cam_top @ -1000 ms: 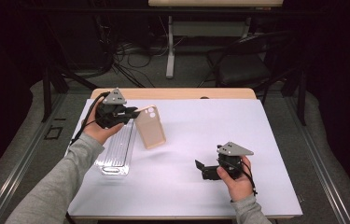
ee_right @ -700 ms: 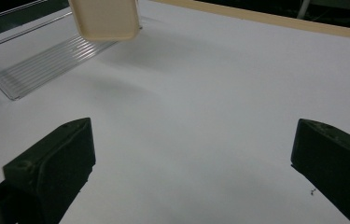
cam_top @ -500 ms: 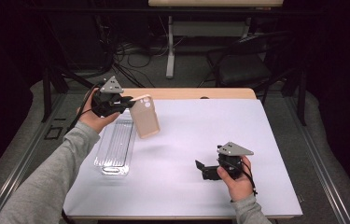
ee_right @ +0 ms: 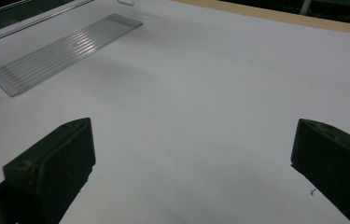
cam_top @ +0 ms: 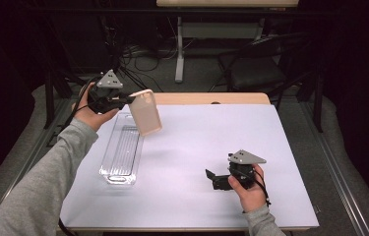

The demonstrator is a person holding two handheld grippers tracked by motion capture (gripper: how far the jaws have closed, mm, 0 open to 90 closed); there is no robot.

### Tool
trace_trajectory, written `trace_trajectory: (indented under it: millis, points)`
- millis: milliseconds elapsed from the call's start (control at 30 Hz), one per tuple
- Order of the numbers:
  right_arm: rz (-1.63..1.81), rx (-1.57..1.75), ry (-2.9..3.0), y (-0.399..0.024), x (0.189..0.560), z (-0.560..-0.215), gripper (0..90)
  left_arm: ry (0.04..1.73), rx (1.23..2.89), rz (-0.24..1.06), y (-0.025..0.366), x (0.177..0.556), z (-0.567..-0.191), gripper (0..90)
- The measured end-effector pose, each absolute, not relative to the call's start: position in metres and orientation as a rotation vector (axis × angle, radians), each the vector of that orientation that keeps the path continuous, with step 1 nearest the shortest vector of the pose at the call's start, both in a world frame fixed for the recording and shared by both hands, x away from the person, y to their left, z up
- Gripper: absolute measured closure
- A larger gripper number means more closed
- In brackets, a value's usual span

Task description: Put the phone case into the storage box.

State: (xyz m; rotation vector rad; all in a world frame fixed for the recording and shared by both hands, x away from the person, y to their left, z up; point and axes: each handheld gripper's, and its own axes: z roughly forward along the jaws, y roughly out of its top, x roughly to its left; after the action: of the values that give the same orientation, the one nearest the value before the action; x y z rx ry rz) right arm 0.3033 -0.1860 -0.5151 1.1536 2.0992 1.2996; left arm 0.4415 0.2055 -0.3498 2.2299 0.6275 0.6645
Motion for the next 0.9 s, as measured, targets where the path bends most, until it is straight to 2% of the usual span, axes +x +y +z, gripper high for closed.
trace_trajectory:
  millis: [900]
  points:
    - [1.284,1.154,2.11,-0.183,0.304,-0.519,0.0,0.621,2.235,0.763,0.251,0.461,-0.354,78.8]
